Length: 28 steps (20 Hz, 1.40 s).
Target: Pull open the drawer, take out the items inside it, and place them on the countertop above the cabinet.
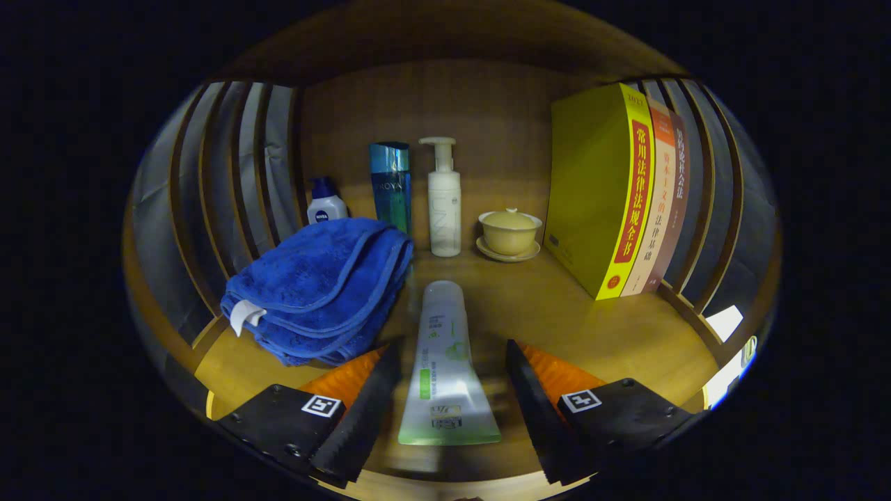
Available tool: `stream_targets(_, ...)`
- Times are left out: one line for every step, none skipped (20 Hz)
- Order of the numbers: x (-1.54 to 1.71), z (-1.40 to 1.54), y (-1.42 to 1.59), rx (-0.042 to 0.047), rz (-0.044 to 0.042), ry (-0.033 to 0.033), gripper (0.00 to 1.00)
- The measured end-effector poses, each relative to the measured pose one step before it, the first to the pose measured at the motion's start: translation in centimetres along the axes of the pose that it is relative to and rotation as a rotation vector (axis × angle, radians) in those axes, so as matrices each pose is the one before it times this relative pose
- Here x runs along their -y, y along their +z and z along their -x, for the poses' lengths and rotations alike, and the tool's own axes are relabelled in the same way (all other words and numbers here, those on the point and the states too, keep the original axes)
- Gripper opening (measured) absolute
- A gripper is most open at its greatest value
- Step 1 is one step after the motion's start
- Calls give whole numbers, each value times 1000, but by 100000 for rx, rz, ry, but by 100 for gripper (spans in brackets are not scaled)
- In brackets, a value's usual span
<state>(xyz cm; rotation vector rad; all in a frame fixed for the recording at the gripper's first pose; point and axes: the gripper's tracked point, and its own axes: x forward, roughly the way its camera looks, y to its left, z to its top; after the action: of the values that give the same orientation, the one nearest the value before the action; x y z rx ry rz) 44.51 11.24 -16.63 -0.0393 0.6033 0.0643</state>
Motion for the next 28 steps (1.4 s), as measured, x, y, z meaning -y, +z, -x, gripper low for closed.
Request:
stream_targets(-260, 736, 966, 2325, 1536, -91, 99)
stream_targets(-160, 979, 862, 1938, 1522, -205, 99)
stream_targets(-217, 1089, 831, 1404, 968, -16, 99)
stream_targets(-498, 1219, 873, 2000, -273, 948, 99)
stream_targets(-636, 1272, 1009, 2009, -1549, 1788, 99)
stream_targets(-336, 1448, 1177, 2193, -2211, 1756, 99)
stream_targets(-325, 1251, 1025, 2430, -1856, 1587, 99)
stream_targets(-343, 1245, 1068, 2507, -807, 1239, 99)
stream_targets(-97, 1287, 1205, 2493, 600, 969, 99)
stream_targets(29, 1653, 1142, 2709, 1465, 738, 99)
stream_targets(44, 1646, 891, 2928, 1178, 326, 99)
stream_targets(6, 1548, 969, 2517, 941, -81, 99)
stream_targets(100, 1476, 638, 1964, -23, -92, 99)
stream_targets(-92, 1539, 378, 1062, -640, 435, 99)
stream_targets(-18, 1296, 132, 637, -274, 937, 99)
stream_targets(45, 1438, 147, 1068, 125, 518, 99)
stream_targets(141, 1533, 309, 1894, 488, -724, 99)
stream_targets(61, 1499, 120, 1720, 1529, -1470, 99)
stream_targets(365, 1511, 393, 1805, 1196, -1046, 99)
stream_targets(-140, 1275, -110, 1734, 395, -227, 99)
stream_targets(-395, 1171, -429, 1265, -179, 148, 99)
stream_targets(-469, 1159, -578, 1603, -955, 677, 99)
stream_targets(-476, 921, -536, 1621, -1640, 1002, 99)
stream_targets(-284, 928, -778, 1339, -1477, 310, 99)
stream_targets(97, 798, -1110, 735, -708, -1337, 99)
stream_targets(473, 738, -1276, 141, -42, -1806, 99)
stream_targets(51, 600, -1392, -42, -99, -379, 99)
stream_targets(-41, 394, -1143, 325, 1460, -644, 99)
